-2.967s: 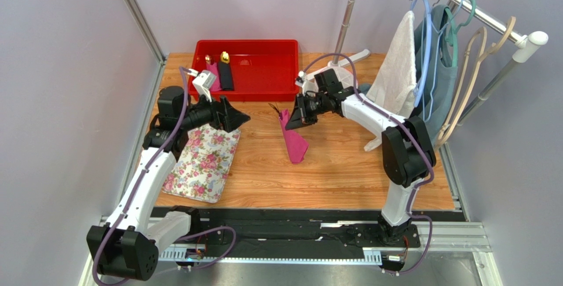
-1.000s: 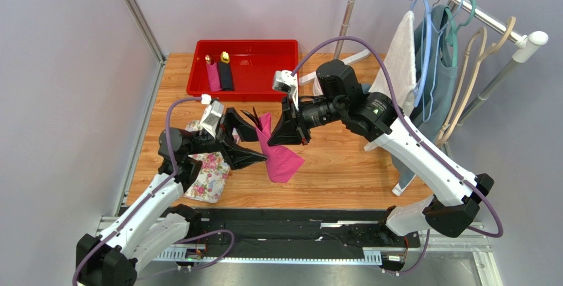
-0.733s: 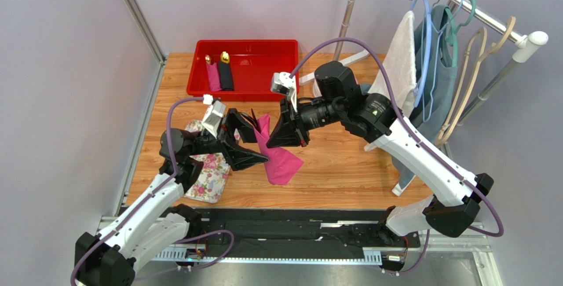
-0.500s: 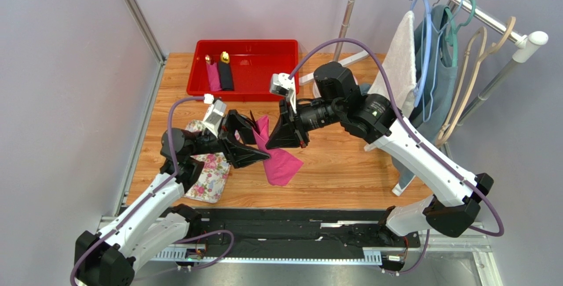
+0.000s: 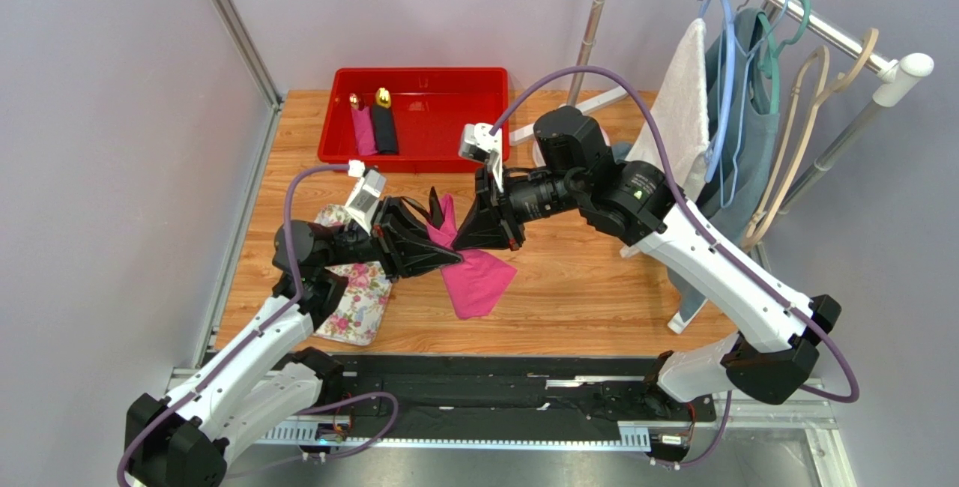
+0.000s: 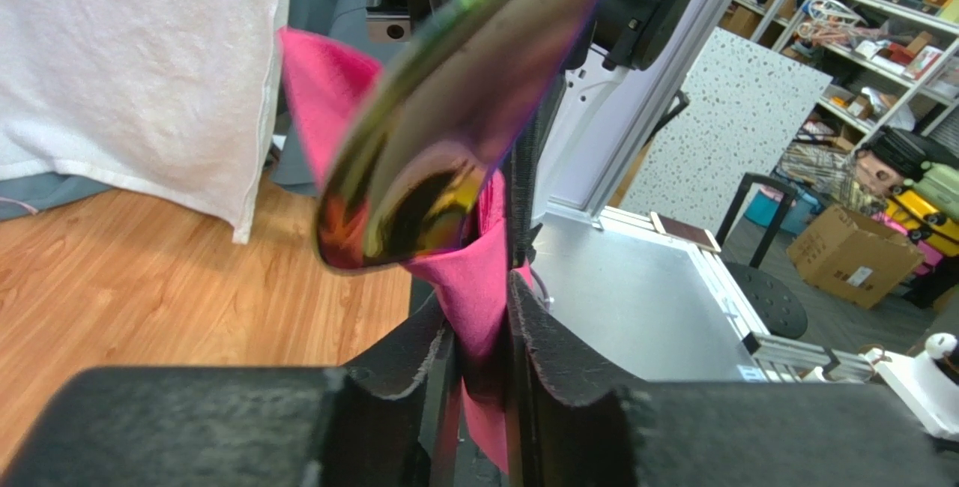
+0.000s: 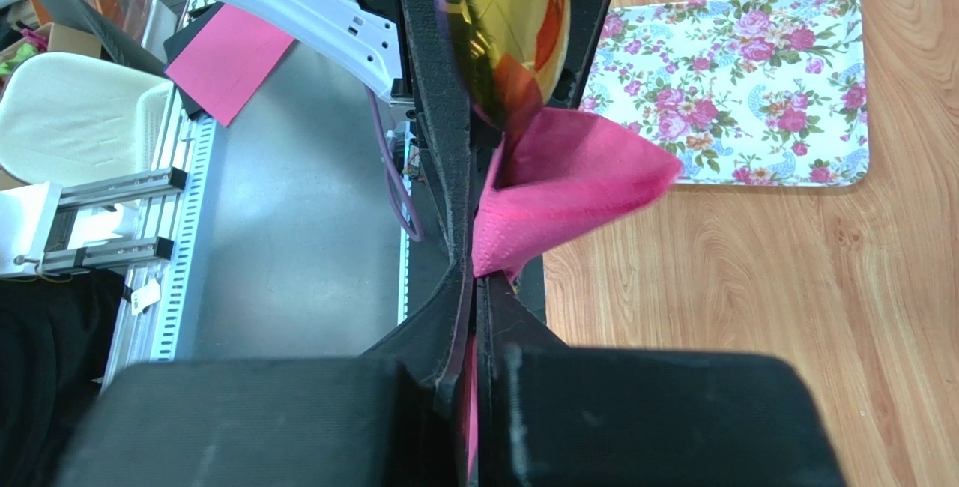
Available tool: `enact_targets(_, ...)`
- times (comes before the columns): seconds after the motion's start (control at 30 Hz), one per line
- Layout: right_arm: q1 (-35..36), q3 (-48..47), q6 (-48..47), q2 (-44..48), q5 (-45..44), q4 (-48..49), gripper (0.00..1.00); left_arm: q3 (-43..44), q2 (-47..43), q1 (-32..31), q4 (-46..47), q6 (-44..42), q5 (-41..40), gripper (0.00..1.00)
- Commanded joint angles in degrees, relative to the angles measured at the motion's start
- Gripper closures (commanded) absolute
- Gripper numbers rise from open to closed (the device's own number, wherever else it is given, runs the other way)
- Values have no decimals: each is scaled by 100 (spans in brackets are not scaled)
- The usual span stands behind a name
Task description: Place the utensils on the paper napkin and roll it up
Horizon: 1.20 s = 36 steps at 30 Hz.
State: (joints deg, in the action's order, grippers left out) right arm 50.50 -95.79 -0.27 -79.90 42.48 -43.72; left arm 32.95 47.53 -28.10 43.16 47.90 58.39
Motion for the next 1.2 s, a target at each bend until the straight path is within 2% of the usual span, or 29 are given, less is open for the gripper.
enact_targets(0.0, -5, 7, -34, 264, -407, 453, 100, 63, -103, -38, 343, 158, 164, 85)
enact_targets(0.07, -31, 25, -8, 308, -521, 505, 100, 80, -173, -38, 246, 132, 155, 100)
enact_targets(0.1, -49, 42, -8, 317, -556, 505, 100, 97, -200, -38, 54, 88, 129, 100)
enact_targets(0.13, -101, 43, 157, 326, -635, 497, 92, 150, -252, -29, -43, 36, 103, 100)
enact_targets(0.2, -198, 51, 221, 361, -644, 505, 69, 203, -323, -29, -341, -105, 85, 100)
enact_targets(0.23, -294, 60, 229, 387, -644, 470, 47, 255, -375, -29, -447, -149, 41, 100)
enact_targets(0.27, -347, 69, 247, 448, -644, 453, 39, 273, -402, -20, -535, -236, 15, 100)
enact_targets(0.33, -505, 130, 203, 527, -566, 339, 32, 326, -455, 15, -694, -263, -21, 100)
enact_targets(0.57, -656, 938, -254, 1213, -372, -119, 30, 590, -323, 164, -897, -290, -12, 100)
enact_targets(0.8, -656, 1273, -456, 1600, -266, -320, 30, 827, -25, 191, -853, -264, 23, 100)
enact_targets(1.1, -656, 1317, -649, 1512, -257, -374, 39, 933, 20, 182, -853, -264, 58, 100)
enact_targets(1.17, -656, 1308, -676, 1477, -266, -365, 44, 933, 28, 182, -827, -237, 76, 100)
